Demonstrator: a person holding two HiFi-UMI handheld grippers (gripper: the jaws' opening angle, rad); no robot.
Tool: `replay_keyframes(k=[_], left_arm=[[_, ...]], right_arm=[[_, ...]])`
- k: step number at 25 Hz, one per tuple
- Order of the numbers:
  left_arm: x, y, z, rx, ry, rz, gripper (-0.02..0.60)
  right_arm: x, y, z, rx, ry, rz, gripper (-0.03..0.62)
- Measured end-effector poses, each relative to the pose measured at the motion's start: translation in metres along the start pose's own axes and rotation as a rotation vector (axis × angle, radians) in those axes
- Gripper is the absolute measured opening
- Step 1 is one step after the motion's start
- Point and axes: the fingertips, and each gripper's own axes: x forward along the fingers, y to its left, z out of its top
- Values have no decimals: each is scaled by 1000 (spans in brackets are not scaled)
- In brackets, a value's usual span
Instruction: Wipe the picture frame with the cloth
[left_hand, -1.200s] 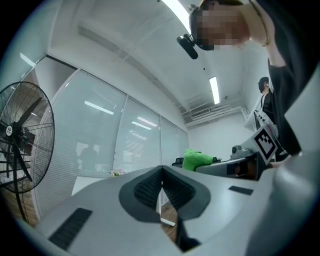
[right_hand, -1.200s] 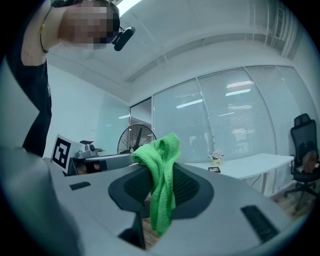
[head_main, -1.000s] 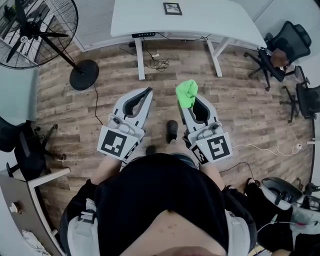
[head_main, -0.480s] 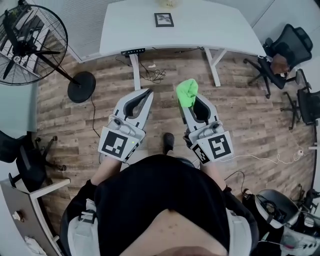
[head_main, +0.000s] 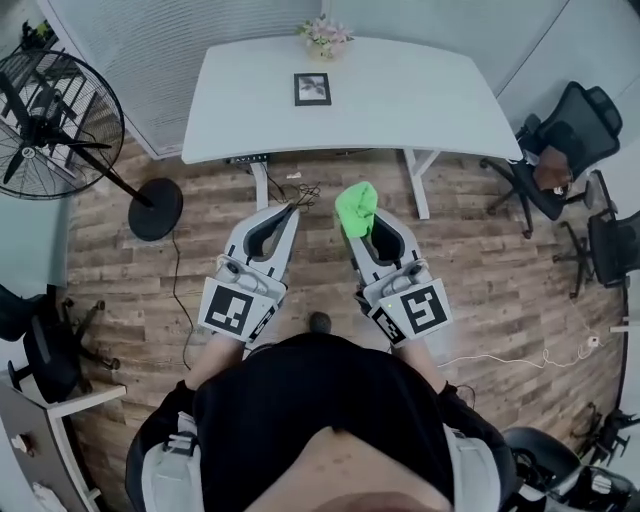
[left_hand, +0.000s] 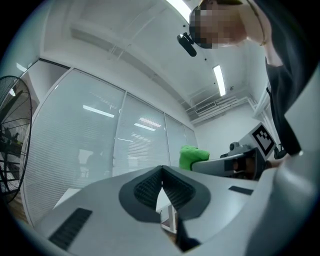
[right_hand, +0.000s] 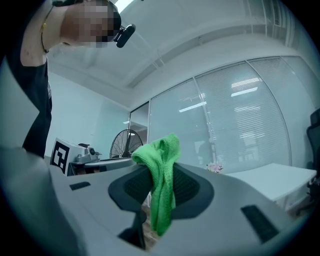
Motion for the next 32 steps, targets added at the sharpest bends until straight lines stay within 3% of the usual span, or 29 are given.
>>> replay_keyframes(k=[6, 17, 32], left_arm=[[22, 8, -19, 9, 51, 36, 12], [39, 25, -3, 11, -3, 35, 12], [52, 23, -22, 24, 34, 71, 12]], right_arm=[[14, -27, -4, 27, -8, 13, 100], [39, -29, 1, 13, -26, 40, 100], [35, -48, -4, 21, -20, 59, 100]])
